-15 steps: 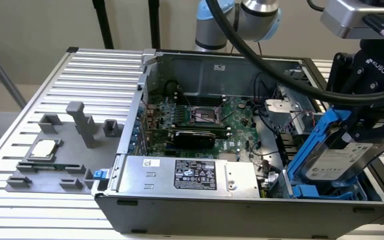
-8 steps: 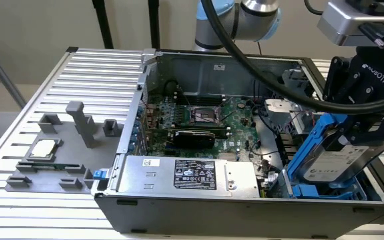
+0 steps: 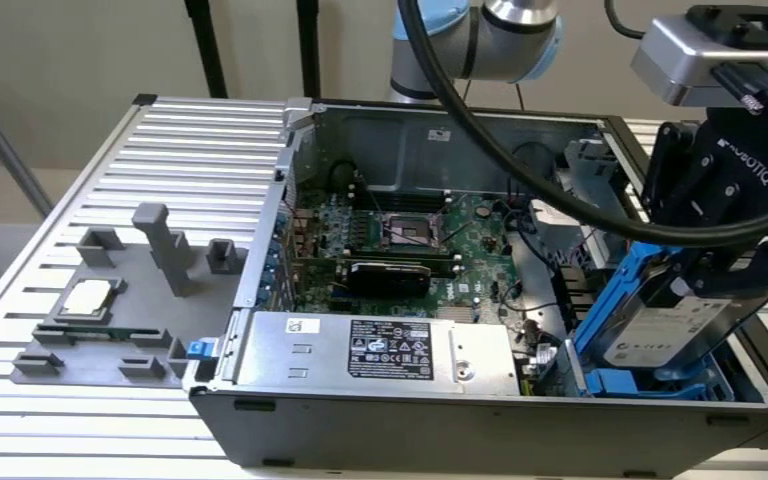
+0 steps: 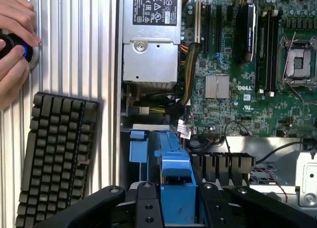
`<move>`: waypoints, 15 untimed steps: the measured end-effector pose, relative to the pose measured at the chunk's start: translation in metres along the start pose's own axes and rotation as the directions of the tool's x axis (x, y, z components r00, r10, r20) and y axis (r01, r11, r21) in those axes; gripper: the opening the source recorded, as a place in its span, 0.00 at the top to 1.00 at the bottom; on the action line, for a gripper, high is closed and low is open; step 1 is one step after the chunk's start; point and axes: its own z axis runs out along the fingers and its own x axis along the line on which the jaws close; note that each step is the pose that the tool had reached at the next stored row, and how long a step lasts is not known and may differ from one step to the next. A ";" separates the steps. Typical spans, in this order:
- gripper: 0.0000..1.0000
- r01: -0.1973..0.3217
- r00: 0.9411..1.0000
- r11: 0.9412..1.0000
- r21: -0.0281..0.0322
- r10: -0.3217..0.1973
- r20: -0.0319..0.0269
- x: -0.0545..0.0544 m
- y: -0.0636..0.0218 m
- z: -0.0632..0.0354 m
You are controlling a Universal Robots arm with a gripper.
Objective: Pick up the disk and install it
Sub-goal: 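Insert the disk into the insertion slot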
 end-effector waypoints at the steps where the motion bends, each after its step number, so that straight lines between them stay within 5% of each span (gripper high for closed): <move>1: 1.00 0.000 1.000 1.000 -0.001 0.000 0.000 0.000 -0.0002 0.0009; 15: 1.00 0.003 1.000 1.000 -0.014 -0.003 0.001 0.000 -0.0037 0.0121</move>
